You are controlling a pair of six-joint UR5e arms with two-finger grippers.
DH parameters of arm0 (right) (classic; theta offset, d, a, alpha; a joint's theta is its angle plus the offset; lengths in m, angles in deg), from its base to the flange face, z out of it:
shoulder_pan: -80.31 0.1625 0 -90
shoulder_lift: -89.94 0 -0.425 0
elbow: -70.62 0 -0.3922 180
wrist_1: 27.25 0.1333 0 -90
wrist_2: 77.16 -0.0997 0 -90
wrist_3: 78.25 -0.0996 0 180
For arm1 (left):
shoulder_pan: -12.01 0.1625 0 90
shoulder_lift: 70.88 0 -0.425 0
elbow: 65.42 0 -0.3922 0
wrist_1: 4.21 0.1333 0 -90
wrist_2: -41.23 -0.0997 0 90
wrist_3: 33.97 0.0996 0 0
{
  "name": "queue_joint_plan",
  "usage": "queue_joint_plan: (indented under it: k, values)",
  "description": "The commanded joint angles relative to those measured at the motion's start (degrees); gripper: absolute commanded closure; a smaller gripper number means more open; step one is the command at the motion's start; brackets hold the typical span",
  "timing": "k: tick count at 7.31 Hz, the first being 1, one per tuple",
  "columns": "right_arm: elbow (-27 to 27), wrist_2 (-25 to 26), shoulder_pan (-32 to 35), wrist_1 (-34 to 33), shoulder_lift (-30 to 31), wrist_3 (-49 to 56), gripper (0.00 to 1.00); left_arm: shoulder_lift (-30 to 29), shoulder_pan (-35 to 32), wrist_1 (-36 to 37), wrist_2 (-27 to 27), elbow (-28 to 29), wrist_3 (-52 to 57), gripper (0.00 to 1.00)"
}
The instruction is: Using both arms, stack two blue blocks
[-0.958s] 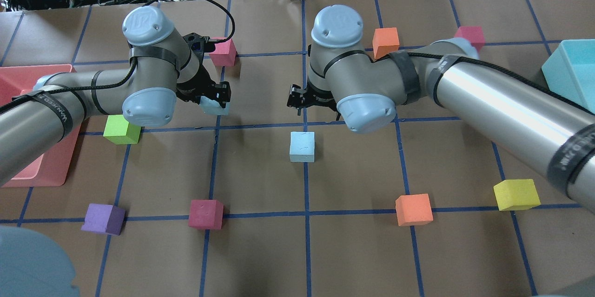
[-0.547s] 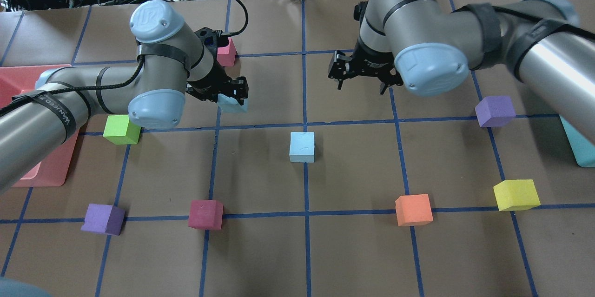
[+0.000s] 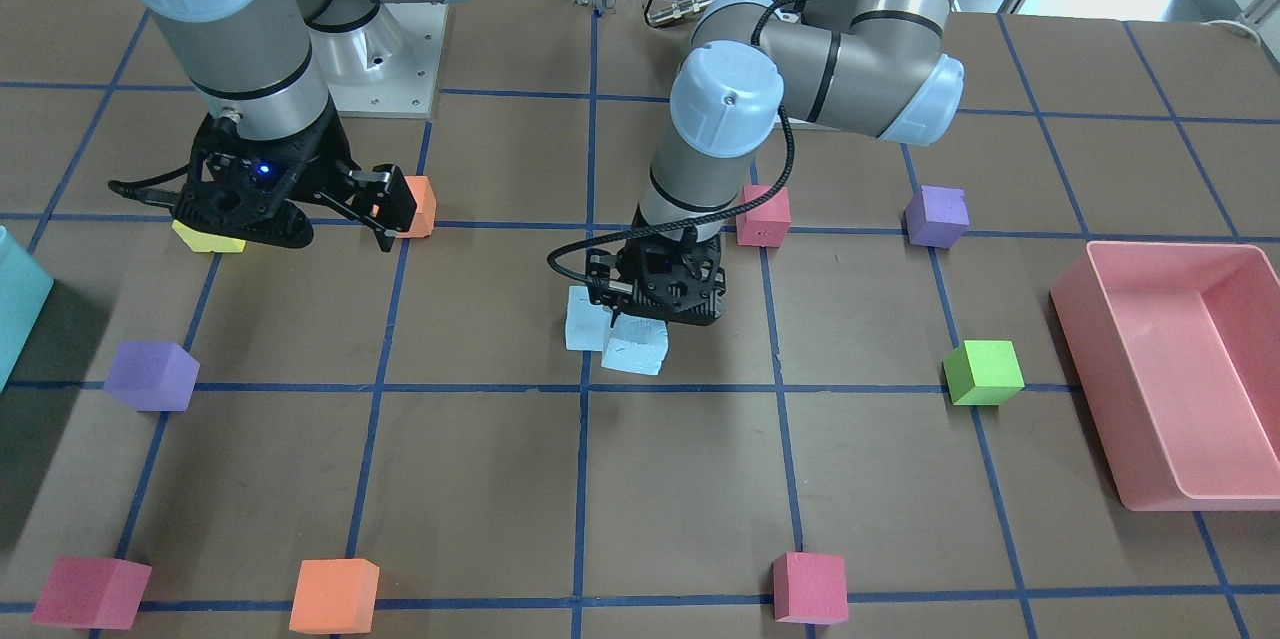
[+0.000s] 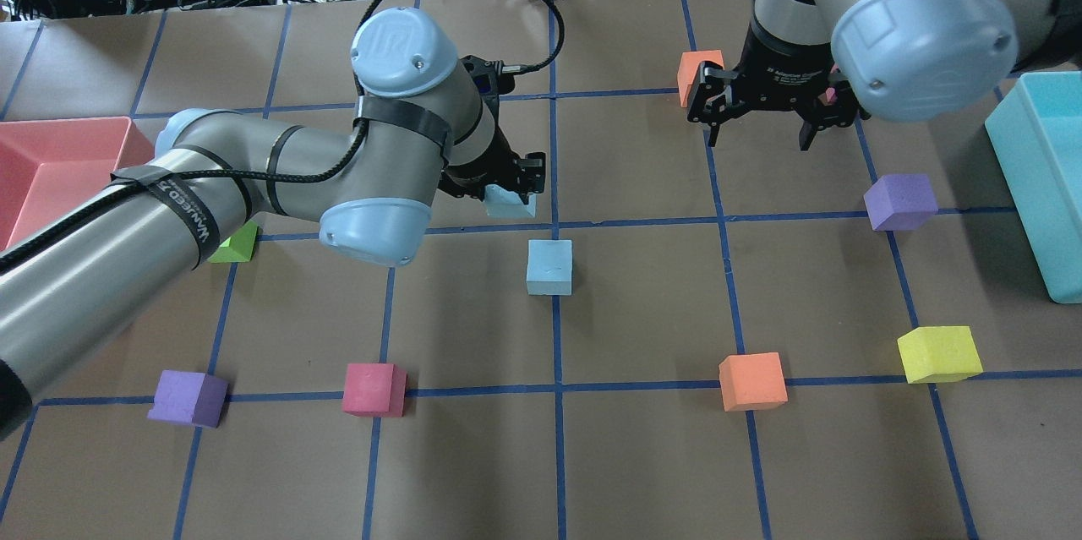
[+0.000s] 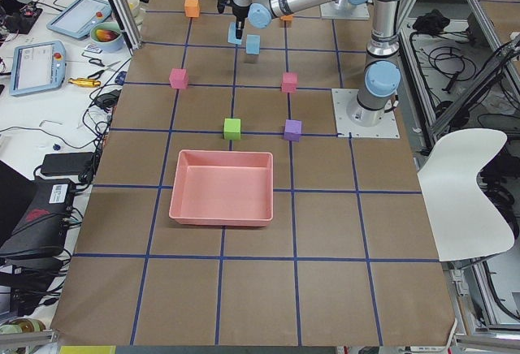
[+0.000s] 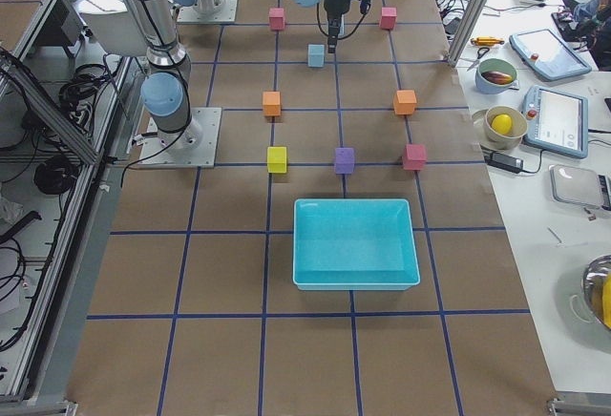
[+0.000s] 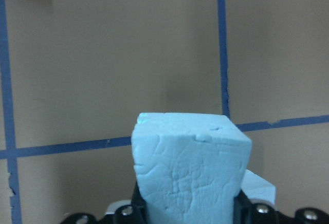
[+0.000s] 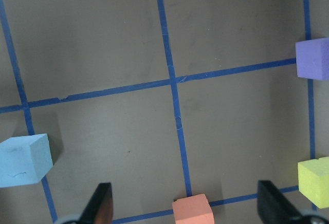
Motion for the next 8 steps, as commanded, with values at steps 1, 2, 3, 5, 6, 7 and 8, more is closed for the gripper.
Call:
queue_joint_plan:
  k: [1,2,3,5,6,7,8]
  values:
    - [0.76,0.81,-1.12,1.32,1.32,0.09,0.0,-0.63,-4.1,-1.88,-3.94,0.22,-1.16,1.0]
    - [2.76,0.38,-1.12,1.41,1.5,0.09,0.0,-0.72,-4.63,-2.07,-3.69,-0.04,-2.46,1.0]
    - [3.74,0.29,-1.12,1.41,1.15,0.44,0.0,-0.64,-5.68,-2.25,-3.6,-0.13,-2.65,1.0]
    - [4.1,0.64,-1.21,2.12,1.41,0.62,0.0,-0.99,-6.04,-2.43,-3.6,-0.39,-3.0,1.0]
    - [4.1,0.03,-1.21,2.03,1.32,0.79,0.0,-1.34,-6.04,-2.69,-3.6,-0.48,-3.09,1.0]
    - [4.1,-0.59,-1.21,2.12,1.32,0.79,0.0,-1.6,-6.13,-3.13,-3.52,-0.57,-4.05,1.0]
    - [4.1,-1.46,-1.21,2.12,1.32,0.88,0.0,-1.6,-6.13,-4.18,-3.51,-0.74,-5.01,1.0]
